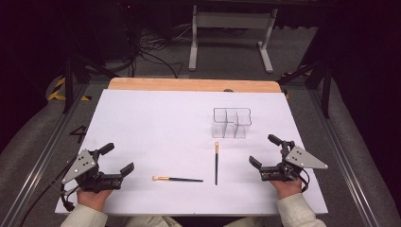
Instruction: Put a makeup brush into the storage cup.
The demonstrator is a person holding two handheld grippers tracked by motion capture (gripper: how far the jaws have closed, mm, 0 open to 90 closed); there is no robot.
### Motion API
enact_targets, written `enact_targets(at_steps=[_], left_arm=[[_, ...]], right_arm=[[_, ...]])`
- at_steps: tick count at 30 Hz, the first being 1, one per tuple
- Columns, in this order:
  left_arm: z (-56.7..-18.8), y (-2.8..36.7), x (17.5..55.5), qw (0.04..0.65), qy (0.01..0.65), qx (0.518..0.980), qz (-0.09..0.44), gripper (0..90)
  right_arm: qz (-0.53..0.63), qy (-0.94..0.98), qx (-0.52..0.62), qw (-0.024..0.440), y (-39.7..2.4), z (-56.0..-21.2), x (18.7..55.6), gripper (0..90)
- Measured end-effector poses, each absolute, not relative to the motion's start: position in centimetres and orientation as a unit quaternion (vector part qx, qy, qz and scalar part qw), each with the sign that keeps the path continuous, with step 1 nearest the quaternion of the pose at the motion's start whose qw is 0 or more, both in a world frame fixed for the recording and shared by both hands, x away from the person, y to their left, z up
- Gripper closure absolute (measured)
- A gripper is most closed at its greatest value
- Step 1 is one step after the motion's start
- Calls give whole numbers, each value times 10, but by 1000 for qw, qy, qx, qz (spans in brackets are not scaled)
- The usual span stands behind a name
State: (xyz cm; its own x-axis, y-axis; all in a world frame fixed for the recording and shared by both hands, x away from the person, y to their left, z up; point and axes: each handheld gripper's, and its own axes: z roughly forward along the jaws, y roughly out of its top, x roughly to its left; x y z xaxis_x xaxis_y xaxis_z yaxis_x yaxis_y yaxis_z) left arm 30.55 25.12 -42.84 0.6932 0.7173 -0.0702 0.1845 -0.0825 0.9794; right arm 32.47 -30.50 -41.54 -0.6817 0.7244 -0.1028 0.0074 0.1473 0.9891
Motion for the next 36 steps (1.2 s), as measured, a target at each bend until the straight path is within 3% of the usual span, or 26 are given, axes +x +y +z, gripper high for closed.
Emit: enact_targets(at_steps=[25, 36], left_arm=[[-430, 253, 307, 595, 329, 699, 223, 5], [-430, 252, 307, 593, 331, 700, 222, 4]], right_arm=[[601, 693, 266, 296, -303, -415, 328, 1], [620, 693, 249, 269, -274, -401, 336, 1]])
